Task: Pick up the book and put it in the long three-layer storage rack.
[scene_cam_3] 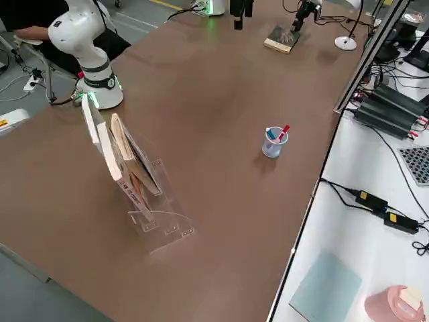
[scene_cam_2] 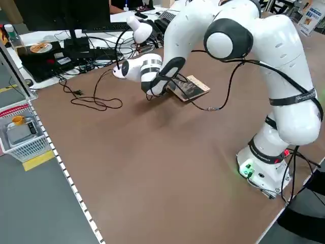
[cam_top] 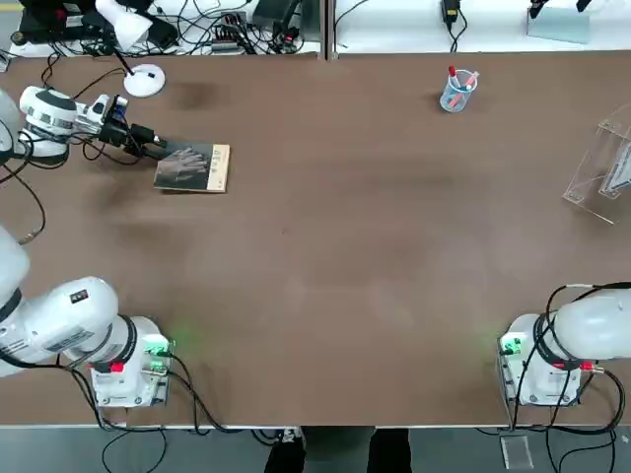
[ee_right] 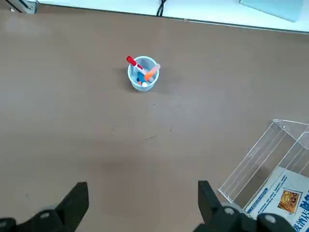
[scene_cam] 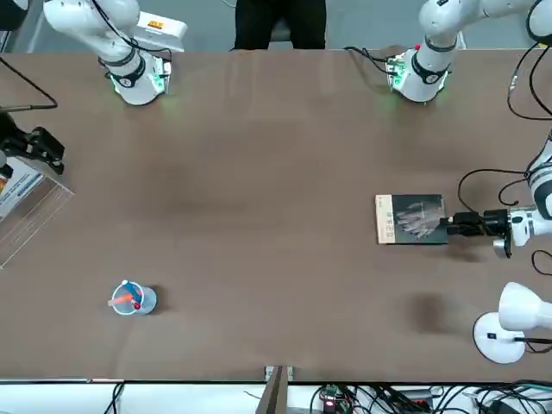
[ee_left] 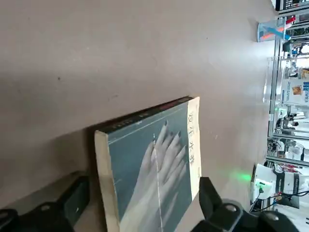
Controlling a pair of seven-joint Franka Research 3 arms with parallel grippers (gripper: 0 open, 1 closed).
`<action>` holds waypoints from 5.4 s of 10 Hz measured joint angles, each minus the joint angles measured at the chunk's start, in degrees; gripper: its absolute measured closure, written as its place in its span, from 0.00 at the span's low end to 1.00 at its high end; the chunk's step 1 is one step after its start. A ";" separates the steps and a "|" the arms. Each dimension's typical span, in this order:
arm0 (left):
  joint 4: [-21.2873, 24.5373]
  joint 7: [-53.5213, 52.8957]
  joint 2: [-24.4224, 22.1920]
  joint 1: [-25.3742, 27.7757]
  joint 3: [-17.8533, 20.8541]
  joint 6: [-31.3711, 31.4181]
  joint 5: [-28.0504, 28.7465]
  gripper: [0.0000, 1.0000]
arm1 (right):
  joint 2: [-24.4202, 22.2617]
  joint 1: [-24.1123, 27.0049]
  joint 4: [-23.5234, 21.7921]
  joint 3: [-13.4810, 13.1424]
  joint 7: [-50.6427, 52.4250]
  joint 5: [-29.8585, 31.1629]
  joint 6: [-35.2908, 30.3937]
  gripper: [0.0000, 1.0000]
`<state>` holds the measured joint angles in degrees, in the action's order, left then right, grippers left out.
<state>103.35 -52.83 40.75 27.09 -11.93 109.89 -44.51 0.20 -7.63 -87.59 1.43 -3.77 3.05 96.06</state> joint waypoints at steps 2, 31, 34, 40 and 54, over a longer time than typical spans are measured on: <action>0.00 -0.02 0.33 -0.13 -0.02 -0.01 -0.55 0.00 | 0.00 0.00 0.00 0.01 0.00 0.00 0.00 0.00; -4.03 -4.01 5.88 1.62 -0.57 -3.97 -2.20 0.43 | 0.00 0.00 0.00 0.01 0.00 0.03 -0.18 0.00; -4.27 -4.14 6.25 1.78 -0.30 -4.10 -2.20 0.55 | 0.00 0.00 0.00 0.01 0.00 0.03 -0.18 0.00; -4.31 -4.58 6.73 2.57 -0.12 -4.12 -2.20 0.73 | 0.00 0.00 0.00 0.01 0.00 0.03 -0.18 0.00; -6.90 -3.61 7.78 3.46 -0.35 -14.44 -2.43 1.00 | 0.00 0.01 0.00 -0.02 0.00 0.03 -0.18 0.00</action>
<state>96.46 -56.44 48.53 30.55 -12.28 95.45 -46.93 0.20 -7.62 -87.59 1.41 -3.76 3.08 95.88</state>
